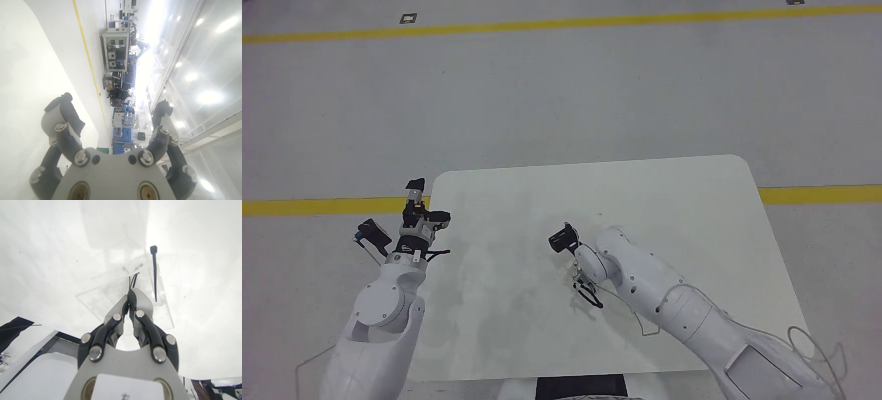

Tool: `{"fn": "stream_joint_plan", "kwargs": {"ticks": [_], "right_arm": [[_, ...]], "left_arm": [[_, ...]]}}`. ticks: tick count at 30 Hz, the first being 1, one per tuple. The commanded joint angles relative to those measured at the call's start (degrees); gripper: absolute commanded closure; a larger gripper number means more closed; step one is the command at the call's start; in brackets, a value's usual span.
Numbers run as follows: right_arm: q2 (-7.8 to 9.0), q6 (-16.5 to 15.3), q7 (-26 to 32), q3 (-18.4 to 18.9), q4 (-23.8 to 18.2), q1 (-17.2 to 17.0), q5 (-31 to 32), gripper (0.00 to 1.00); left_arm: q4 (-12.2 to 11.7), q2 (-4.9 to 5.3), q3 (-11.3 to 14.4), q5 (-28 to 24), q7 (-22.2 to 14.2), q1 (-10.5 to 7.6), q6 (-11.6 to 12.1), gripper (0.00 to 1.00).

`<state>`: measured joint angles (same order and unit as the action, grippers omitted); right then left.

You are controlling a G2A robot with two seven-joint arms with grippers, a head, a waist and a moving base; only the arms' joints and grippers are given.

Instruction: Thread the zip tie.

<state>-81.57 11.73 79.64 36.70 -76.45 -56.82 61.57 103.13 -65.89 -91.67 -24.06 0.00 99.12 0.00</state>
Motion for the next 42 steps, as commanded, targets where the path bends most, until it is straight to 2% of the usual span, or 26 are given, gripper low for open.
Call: {"fn": "stream_joint_plan", "kwargs": {"ticks": [1, 12, 22, 32, 38, 42], "right_arm": [[0.10, 0.1, 0.0, 0.1, -0.4, 0.0, 0.1, 1.00], [1.30, -0.1, 0.0, 2.2, -3.4, -0.7, -1.6, 1.00], [4.01, -3.2, 0.0, 9.5, -8.9, -3.4, -9.4, 1.00], [6.80, -8.3, -0.1, 17.9, -13.3, -7.3, -21.3, 1.00], [7.37, -11.0, -4.0, 22.8, -13.7, -9.8, -33.2, 1.00], [7.34, -12.8, -7.1, 24.8, -12.0, -10.6, -42.4, 1.00]], "left_arm": [[0.0, 0.00, 0.0, 0.0, 0.0, 0.00, 0.0, 0.00], [0.0, 0.00, 0.0, 0.0, 0.0, 0.00, 0.0, 0.00], [0.0, 0.00, 0.0, 0.0, 0.0, 0.00, 0.0, 0.00], [0.0, 0.00, 0.0, 0.0, 0.0, 0.00, 0.0, 0.00], [0.0, 0.00, 0.0, 0.0, 0.0, 0.00, 0.0, 0.00], [0.0, 0.00, 0.0, 0.0, 0.0, 0.00, 0.0, 0.00]]}}
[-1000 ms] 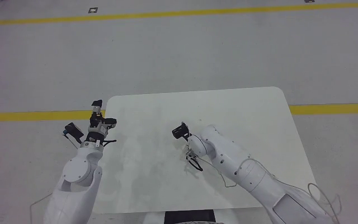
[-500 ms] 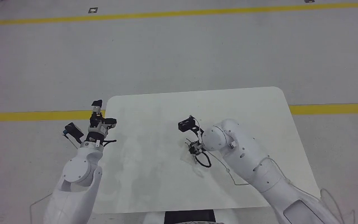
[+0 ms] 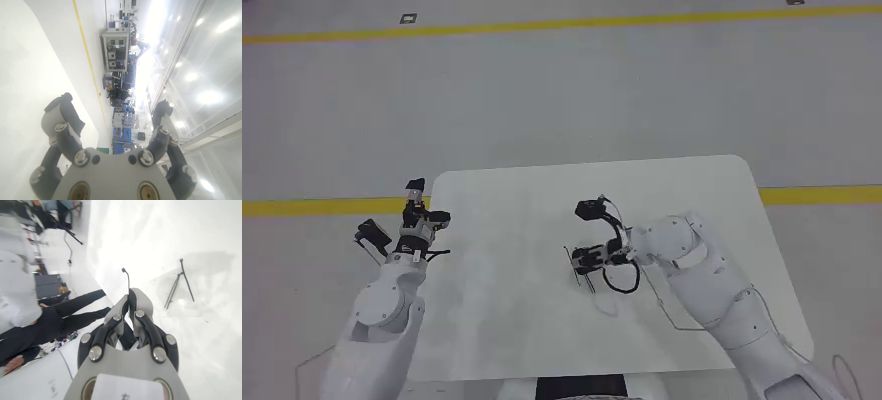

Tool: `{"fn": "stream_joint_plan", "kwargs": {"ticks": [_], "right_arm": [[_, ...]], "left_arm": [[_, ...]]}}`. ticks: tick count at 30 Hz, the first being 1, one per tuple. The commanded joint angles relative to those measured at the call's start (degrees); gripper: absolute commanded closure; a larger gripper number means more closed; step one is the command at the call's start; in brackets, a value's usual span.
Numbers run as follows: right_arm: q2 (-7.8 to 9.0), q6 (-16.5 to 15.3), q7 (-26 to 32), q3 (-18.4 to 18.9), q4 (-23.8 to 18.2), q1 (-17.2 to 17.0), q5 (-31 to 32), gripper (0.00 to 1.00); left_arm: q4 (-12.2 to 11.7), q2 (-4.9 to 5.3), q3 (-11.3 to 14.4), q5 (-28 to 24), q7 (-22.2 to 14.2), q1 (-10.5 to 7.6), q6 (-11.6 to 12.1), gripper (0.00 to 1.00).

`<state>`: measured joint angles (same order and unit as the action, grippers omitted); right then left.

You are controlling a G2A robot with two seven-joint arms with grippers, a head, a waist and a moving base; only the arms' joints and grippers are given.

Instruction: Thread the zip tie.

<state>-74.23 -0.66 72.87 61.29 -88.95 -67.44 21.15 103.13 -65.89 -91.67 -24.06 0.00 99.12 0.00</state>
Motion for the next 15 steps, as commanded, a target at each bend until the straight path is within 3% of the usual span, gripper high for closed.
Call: {"fn": "stream_joint_plan", "kwargs": {"ticks": [1, 8, 15], "right_arm": [[-0.08, -1.1, -1.4, 0.7, 1.3, -0.1, -5.2, 1.00], [-0.58, -5.9, -2.9, 0.2, 6.9, 1.9, -17.4, 1.00], [-1.50, -7.6, -2.7, -3.6, 12.1, 6.2, -22.6, 1.00]], "left_arm": [[0.0, 0.00, 0.0, 0.0, 0.0, 0.00, 0.0, 0.00], [0.0, 0.00, 0.0, 0.0, 0.0, 0.00, 0.0, 0.00], [0.0, 0.00, 0.0, 0.0, 0.0, 0.00, 0.0, 0.00]]}}
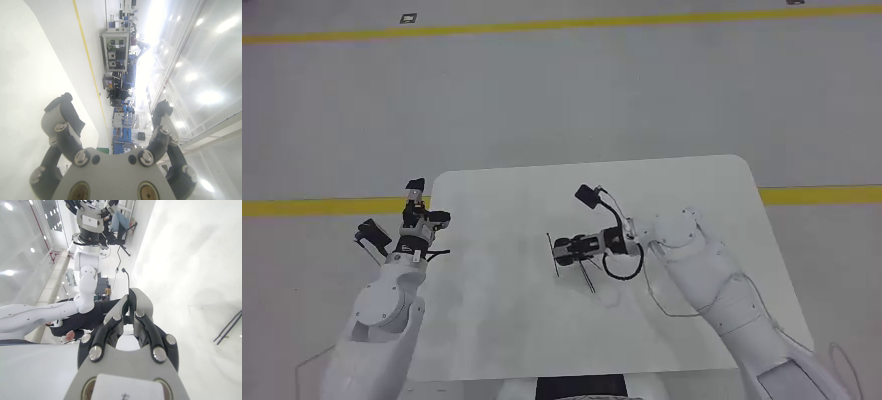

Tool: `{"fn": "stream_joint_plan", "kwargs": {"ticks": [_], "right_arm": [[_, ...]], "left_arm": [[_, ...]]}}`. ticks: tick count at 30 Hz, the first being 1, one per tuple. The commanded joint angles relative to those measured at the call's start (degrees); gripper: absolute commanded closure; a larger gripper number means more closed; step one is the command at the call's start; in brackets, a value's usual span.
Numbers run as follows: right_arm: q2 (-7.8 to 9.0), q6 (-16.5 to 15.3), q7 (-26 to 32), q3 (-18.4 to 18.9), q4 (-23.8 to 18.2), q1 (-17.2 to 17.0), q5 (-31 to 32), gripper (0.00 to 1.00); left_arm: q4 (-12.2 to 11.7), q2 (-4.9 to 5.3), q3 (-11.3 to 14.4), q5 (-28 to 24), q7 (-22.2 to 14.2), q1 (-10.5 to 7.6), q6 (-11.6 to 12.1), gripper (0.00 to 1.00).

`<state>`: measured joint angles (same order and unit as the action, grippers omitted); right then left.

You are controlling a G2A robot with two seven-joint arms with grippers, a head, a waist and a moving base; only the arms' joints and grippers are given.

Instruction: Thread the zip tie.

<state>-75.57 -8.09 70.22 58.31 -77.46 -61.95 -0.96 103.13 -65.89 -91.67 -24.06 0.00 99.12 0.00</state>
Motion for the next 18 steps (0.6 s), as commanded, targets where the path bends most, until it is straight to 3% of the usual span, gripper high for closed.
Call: {"fn": "stream_joint_plan", "kwargs": {"ticks": [1, 3, 18], "right_arm": [[-0.35, -0.2, -0.1, -1.4, 1.3, 1.4, -1.0, 1.00], [-0.73, -0.4, 0.1, -2.8, 2.9, 2.8, -2.0, 1.00], [-0.73, -0.4, 0.1, -2.8, 2.9, 2.8, -2.0, 1.00]], "left_arm": [[0.0, 0.00, 0.0, 0.0, 0.0, 0.00, 0.0, 0.00], [0.0, 0.00, 0.0, 0.0, 0.0, 0.00, 0.0, 0.00], [0.0, 0.00, 0.0, 0.0, 0.0, 0.00, 0.0, 0.00]]}}
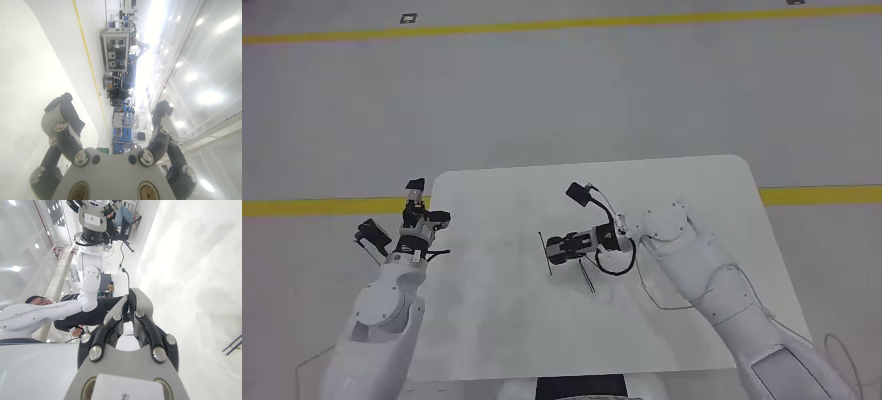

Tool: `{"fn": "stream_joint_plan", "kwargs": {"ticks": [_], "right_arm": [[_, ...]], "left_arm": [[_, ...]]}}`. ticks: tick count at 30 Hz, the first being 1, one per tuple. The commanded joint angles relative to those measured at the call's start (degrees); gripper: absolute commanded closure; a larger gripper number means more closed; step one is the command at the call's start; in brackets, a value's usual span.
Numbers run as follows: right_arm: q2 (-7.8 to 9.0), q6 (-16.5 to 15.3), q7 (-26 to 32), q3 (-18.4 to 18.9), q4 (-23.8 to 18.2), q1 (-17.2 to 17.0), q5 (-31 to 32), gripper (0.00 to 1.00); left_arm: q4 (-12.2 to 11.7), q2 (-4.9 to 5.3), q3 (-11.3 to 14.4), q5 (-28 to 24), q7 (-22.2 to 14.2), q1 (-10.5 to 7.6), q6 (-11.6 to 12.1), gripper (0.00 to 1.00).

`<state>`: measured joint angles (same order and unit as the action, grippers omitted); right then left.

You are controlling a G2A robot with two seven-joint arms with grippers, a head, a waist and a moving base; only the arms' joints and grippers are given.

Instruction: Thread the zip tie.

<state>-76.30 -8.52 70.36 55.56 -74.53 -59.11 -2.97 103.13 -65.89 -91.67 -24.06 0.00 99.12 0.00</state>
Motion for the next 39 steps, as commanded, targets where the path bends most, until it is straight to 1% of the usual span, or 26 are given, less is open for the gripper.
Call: {"fn": "stream_joint_plan", "kwargs": {"ticks": [1, 3, 7, 12, 17, 18, 20, 23, 26, 29, 39], "right_arm": [[0.00, 0.0, 0.0, 0.0, 0.0, 0.0, 0.0, 1.00], [-0.20, -0.2, -2.1, -0.2, -1.0, -0.9, -2.7, 1.00], [-0.78, -1.1, -3.2, -0.5, -0.1, -0.8, -10.4, 1.00], [-1.79, -2.7, -2.0, -1.7, 3.6, 0.3, -20.6, 1.00], [-2.93, -2.9, -0.5, -3.0, 7.4, 1.1, -30.3, 1.00], [-3.12, -3.2, -0.3, -3.2, 8.1, 1.4, -31.3, 1.00], [-3.69, -3.2, -0.2, -3.7, 9.5, 1.7, -35.4, 1.00], [-4.38, -3.5, 0.0, -4.4, 11.5, 2.5, -38.5, 1.00], [-4.94, -3.6, -0.4, -5.4, 13.4, 3.6, -38.9, 1.00], [-5.35, -3.7, -0.8, -6.2, 14.5, 4.2, -38.9, 1.00], [-5.35, -3.7, -0.8, -6.2, 14.5, 4.2, -38.9, 1.00]], "left_arm": [[0.0, 0.00, 0.0, 0.0, 0.0, 0.00, 0.0, 0.00], [0.0, 0.00, 0.0, 0.0, 0.0, 0.00, 0.0, 0.00], [0.0, 0.00, 0.0, 0.0, 0.0, 0.00, 0.0, 0.00], [0.0, 0.00, 0.0, 0.0, 0.0, 0.00, 0.0, 0.00], [0.0, 0.00, 0.0, 0.0, 0.0, 0.00, 0.0, 0.00], [0.0, 0.00, 0.0, 0.0, 0.0, 0.00, 0.0, 0.00], [0.0, 0.00, 0.0, 0.0, 0.0, 0.00, 0.0, 0.00], [0.0, 0.00, 0.0, 0.0, 0.0, 0.00, 0.0, 0.00], [0.0, 0.00, 0.0, 0.0, 0.0, 0.00, 0.0, 0.00], [0.0, 0.00, 0.0, 0.0, 0.0, 0.00, 0.0, 0.00], [0.0, 0.00, 0.0, 0.0, 0.0, 0.00, 0.0, 0.00]]}}
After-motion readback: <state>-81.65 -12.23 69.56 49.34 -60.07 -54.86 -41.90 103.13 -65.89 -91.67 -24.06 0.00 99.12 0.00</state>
